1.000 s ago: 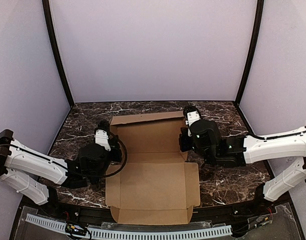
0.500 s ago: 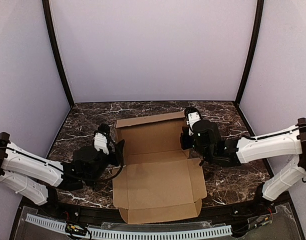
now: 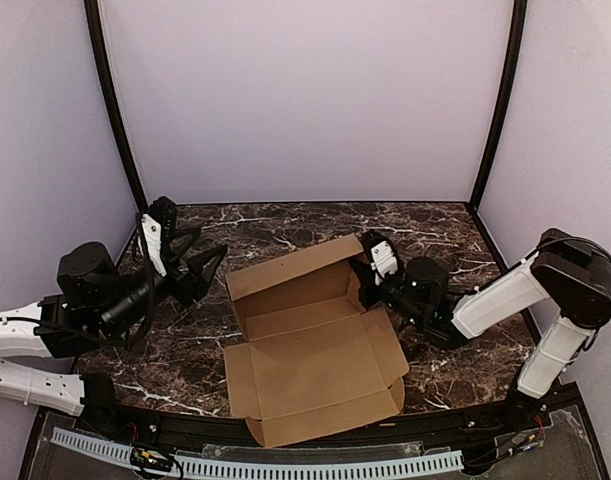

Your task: Fold the paper box

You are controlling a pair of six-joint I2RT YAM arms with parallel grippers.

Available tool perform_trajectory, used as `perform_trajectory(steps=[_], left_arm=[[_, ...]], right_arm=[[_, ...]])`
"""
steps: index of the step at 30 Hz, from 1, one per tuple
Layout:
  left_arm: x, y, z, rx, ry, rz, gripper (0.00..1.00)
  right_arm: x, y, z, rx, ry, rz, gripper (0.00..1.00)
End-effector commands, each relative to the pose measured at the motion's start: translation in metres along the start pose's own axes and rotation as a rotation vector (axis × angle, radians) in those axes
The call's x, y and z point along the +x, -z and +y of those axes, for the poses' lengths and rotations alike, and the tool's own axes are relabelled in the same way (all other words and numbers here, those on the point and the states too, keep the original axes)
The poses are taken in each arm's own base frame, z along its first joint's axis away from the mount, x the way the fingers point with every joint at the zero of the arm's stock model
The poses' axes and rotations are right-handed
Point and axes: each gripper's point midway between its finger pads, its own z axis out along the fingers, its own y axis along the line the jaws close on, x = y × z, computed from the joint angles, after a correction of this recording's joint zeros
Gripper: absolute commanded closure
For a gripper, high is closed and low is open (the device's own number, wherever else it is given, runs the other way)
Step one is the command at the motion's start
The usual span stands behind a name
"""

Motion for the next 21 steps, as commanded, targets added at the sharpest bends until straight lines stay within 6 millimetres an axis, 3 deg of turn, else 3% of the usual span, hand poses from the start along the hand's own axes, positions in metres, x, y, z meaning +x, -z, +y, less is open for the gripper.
perform_trajectory(steps=[1,2,3,4,5,6,9,11,12,13,14,15,16,21], left_arm=[[-0.014,0.000,-0.027,0.162,-0.136,0.068,0.39],[-0.011,-0.007,-0.035,0.186,-0.148,0.096,0.40],[-0.021,-0.010,-0.038,0.195,-0.147,0.095,0.40],[-0.014,-0.019,-0.047,0.221,-0.160,0.128,0.43],[-0.024,-0.024,-0.048,0.230,-0.155,0.116,0.46],[-0.015,-0.032,-0.058,0.270,-0.156,0.146,0.52],[-0.011,-0.063,-0.054,0.288,-0.089,0.196,0.65],[-0.008,-0.080,-0.058,0.340,-0.024,0.216,0.73],[-0.016,-0.085,-0.065,0.382,-0.003,0.199,0.75],[-0.008,-0.094,-0.068,0.391,-0.002,0.221,0.78],[-0.017,-0.100,-0.072,0.412,0.005,0.200,0.79],[-0.006,-0.110,-0.074,0.416,0.011,0.226,0.82],[-0.015,-0.115,-0.078,0.439,0.021,0.211,0.83],[0.004,-0.141,-0.092,0.504,0.056,0.268,0.90]], right_arm=[[-0.014,0.005,0.054,-0.318,0.105,-0.162,1.00],[-0.015,0.004,0.057,-0.339,0.104,-0.172,1.00],[-0.015,0.002,0.059,-0.354,0.105,-0.176,1.00],[-0.014,0.000,0.063,-0.373,0.106,-0.177,1.00],[-0.015,-0.002,0.066,-0.392,0.105,-0.181,1.00],[-0.014,-0.003,0.068,-0.407,0.101,-0.175,1.00],[-0.013,-0.009,0.075,-0.447,0.089,-0.156,1.00],[-0.010,-0.013,0.077,-0.457,0.083,-0.137,1.00],[-0.009,-0.014,0.078,-0.460,0.084,-0.129,1.00],[-0.007,-0.017,0.078,-0.458,0.084,-0.116,1.00],[-0.007,-0.020,0.078,-0.453,0.085,-0.110,1.00],[-0.005,-0.022,0.077,-0.448,0.085,-0.104,1.00],[-0.005,-0.023,0.076,-0.440,0.085,-0.103,1.00],[0.001,-0.027,0.074,-0.427,0.081,-0.089,1.00]])
